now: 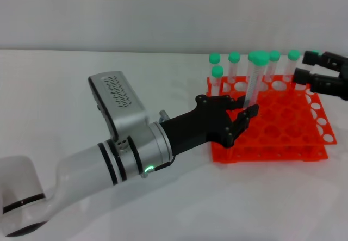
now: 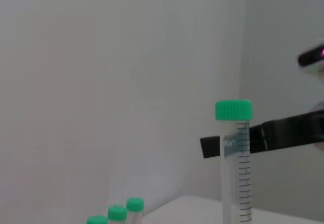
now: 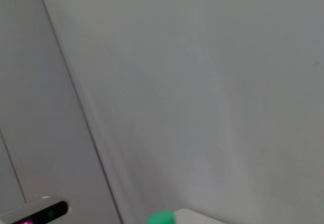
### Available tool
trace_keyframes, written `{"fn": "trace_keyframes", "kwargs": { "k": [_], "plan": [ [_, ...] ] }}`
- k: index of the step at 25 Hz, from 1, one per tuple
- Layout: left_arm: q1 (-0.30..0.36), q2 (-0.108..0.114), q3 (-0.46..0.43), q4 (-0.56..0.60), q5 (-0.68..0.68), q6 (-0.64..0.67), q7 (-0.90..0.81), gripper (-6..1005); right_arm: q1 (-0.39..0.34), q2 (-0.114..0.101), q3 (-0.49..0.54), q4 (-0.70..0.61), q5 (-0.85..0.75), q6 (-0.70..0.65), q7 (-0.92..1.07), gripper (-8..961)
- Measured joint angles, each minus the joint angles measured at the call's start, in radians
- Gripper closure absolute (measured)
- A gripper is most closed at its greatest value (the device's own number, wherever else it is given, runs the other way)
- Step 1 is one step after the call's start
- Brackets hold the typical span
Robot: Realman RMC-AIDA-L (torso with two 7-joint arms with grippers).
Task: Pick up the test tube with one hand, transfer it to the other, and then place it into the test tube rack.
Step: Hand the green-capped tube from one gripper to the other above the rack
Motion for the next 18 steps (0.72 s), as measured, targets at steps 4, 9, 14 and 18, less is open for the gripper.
{"fn": "trace_keyframes", "kwargs": {
  "k": [4,9,14,18],
  "plan": [
    [-0.016,-0.002,-0.002,0.0,0.001,-0.029,0.002,795,0.002,0.025,0.0,-0.007,-0.008,-0.007,0.0,84],
    [-0.029,-0.002,-0.003,0.0,0.001,-0.032,0.007,795,0.003,0.068,0.001,-0.019,-0.013,-0.003,-0.018,83],
    [-0.044,-0.004,-0.002,-0.001,0.001,-0.044,0.011,795,0.001,0.112,0.008,-0.021,-0.012,0.025,-0.067,83],
    [-0.047,-0.004,-0.002,-0.002,0.001,-0.048,0.012,795,0.002,0.125,0.011,-0.027,-0.011,0.05,-0.074,102]
  ]
}}
